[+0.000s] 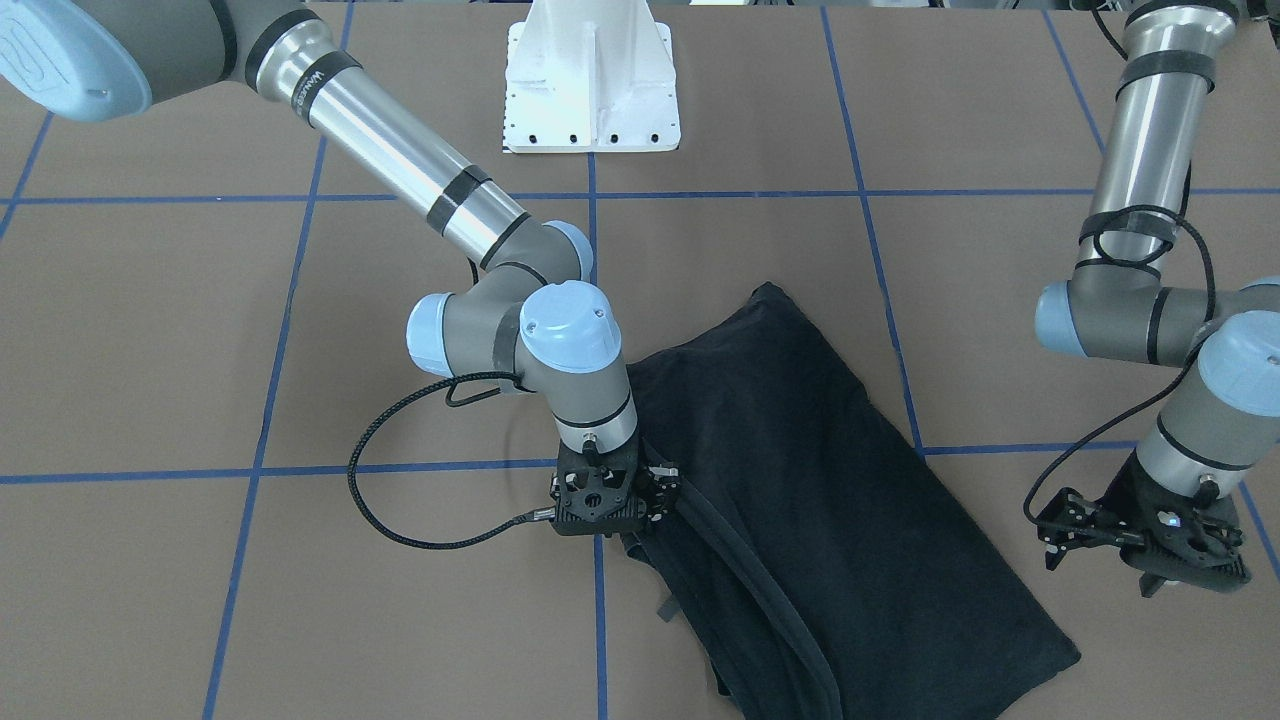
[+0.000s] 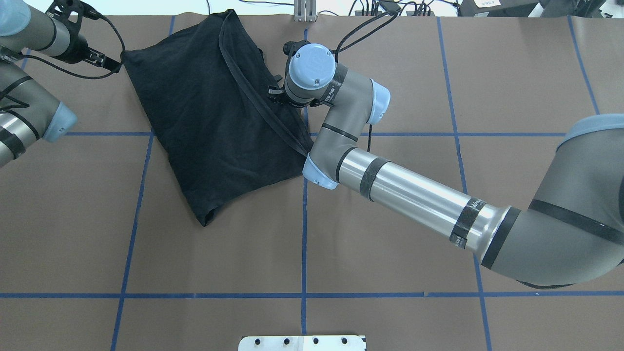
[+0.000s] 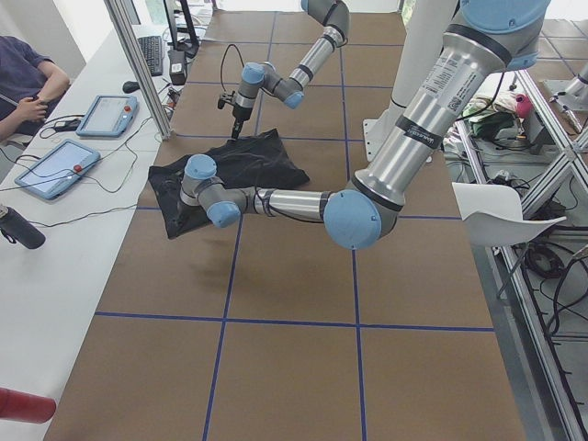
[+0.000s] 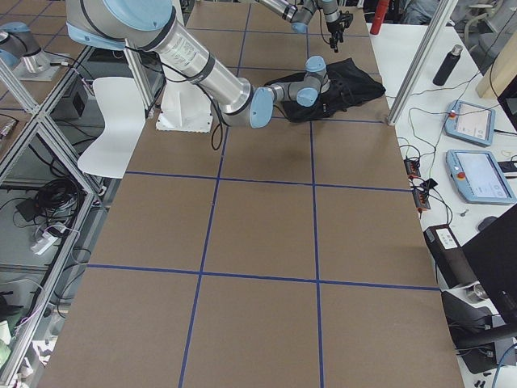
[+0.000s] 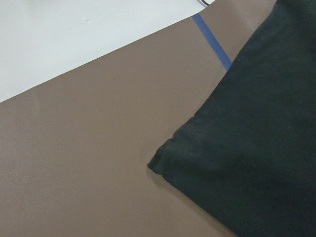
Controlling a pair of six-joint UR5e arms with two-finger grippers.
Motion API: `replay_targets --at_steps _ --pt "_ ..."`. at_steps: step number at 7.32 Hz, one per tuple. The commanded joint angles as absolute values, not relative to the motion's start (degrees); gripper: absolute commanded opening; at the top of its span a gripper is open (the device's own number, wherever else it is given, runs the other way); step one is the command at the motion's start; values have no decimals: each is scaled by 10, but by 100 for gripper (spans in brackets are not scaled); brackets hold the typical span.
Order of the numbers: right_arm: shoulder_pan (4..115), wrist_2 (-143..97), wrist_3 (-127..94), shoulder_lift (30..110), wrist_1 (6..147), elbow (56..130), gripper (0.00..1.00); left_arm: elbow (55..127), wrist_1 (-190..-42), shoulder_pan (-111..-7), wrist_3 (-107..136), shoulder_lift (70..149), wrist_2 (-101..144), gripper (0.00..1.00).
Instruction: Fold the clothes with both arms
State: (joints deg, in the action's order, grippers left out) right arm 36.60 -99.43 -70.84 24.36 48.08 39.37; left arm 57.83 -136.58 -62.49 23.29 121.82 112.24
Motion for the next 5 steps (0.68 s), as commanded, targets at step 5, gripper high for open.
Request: replay_targets --at_steps 5 --pt "359 -999 -712 241 479 400 0 577 -1366 -625 234 1218 1122 100"
